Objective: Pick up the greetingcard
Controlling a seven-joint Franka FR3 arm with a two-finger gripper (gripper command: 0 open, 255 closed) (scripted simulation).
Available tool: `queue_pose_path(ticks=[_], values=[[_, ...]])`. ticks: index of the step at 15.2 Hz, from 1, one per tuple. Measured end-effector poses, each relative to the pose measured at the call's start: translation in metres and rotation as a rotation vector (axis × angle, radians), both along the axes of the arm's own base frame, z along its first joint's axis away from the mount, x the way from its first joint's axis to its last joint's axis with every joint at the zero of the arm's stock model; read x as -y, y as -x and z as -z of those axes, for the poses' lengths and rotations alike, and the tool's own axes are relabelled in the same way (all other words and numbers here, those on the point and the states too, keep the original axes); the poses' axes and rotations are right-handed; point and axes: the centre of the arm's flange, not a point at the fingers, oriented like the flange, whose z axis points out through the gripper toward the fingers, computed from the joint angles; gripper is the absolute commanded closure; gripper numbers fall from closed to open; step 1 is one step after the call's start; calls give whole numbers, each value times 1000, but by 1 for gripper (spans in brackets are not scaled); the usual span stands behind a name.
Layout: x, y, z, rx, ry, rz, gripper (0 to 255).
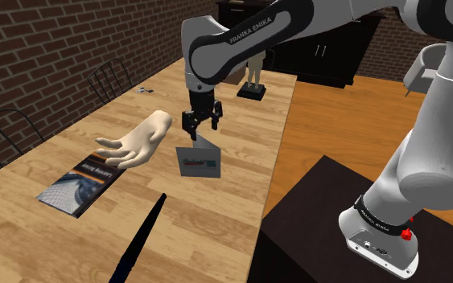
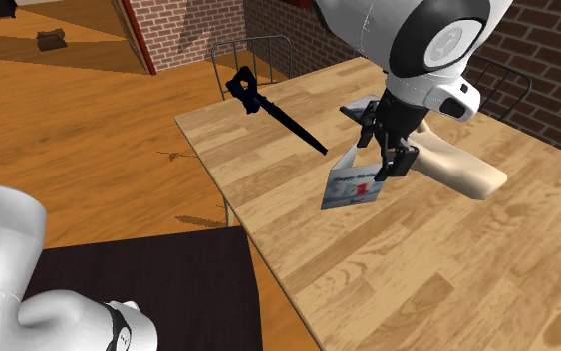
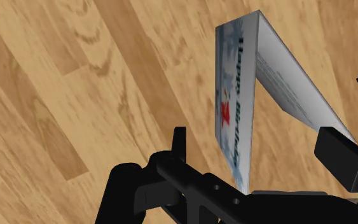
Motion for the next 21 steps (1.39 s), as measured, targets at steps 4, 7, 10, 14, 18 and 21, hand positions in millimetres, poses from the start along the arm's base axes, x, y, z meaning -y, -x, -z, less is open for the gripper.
queue_pose_path(ticks=[4, 7, 10, 14, 18, 21], values=[[-5, -7, 22, -3, -3, 0, 0], [-6, -7, 38, -4, -3, 0, 0], [-7, -7, 45, -3, -3, 0, 255], [-8, -7, 45, -3, -4, 0, 255], [-8, -7, 45, -2, -4, 0, 255], [-6, -8, 39, -3, -3, 0, 255]])
